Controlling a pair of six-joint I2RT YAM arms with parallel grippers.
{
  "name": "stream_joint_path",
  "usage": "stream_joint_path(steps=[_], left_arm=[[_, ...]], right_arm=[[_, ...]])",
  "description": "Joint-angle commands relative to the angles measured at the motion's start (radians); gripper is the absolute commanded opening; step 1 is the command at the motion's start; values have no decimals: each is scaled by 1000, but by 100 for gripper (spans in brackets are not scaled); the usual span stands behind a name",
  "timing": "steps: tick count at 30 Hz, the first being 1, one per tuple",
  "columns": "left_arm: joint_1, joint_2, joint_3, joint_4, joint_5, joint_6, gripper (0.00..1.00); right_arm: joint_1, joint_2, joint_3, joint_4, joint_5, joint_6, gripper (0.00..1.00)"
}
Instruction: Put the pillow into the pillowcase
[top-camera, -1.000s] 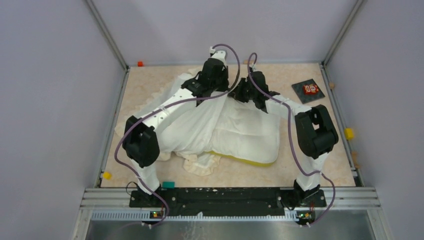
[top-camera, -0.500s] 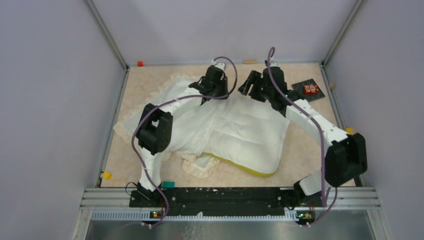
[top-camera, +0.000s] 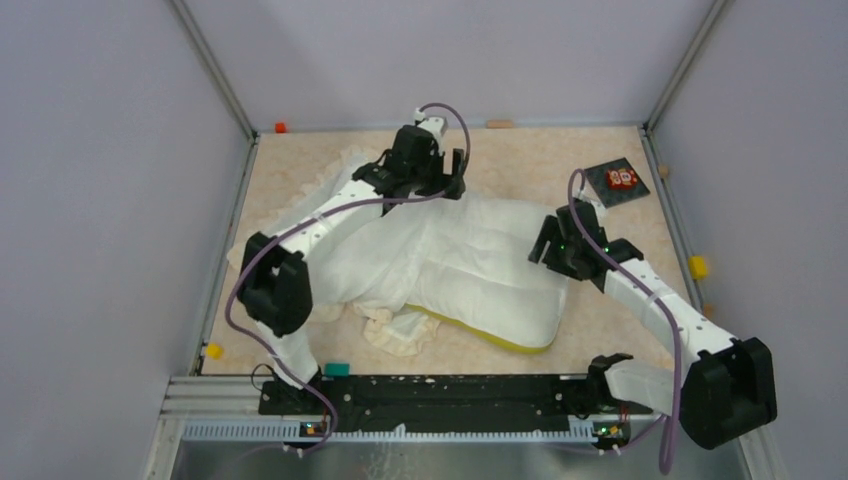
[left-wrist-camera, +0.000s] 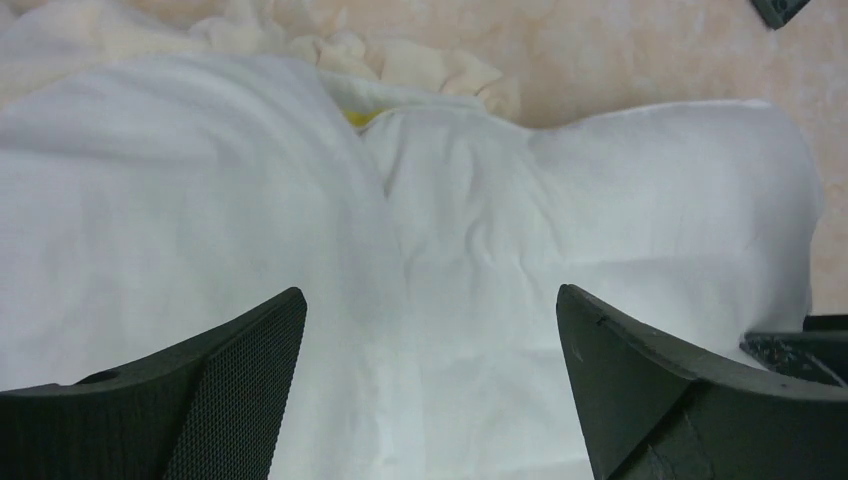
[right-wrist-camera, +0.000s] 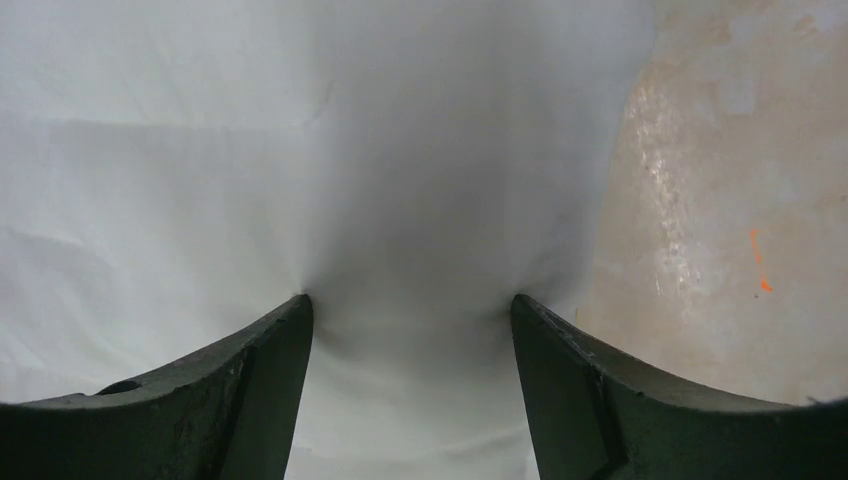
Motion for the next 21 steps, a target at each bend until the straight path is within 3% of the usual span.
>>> stream_joint_path(steps=[1, 4, 6, 7, 9, 14, 21], left_arm=[[-21, -218, -184, -84, -126, 34, 99], [-31, -334, -332, -150, -121, -19, 99], [-46, -423, -420, -176, -121, -70, 99], [-56, -476, -471, -179, -125, -99, 99], [-75, -597, -551, -209, -153, -167, 99], [-115, -812, -690, -322, -169, -302, 96], [-190, -934, -896, -410, -163, -494, 84]], right_arm=[[-8, -84, -67, -5, 11, 24, 72], [-6, -123, -63, -51, 15, 10, 74], [-5, -171, -41, -84, 31, -12, 80], [-1, -190, -23, -100, 33, -32, 87], [55, -204, 27, -132, 58, -76, 90], [445, -115, 127, -151, 265, -106, 91], [786, 149, 184, -1, 385, -258, 92]])
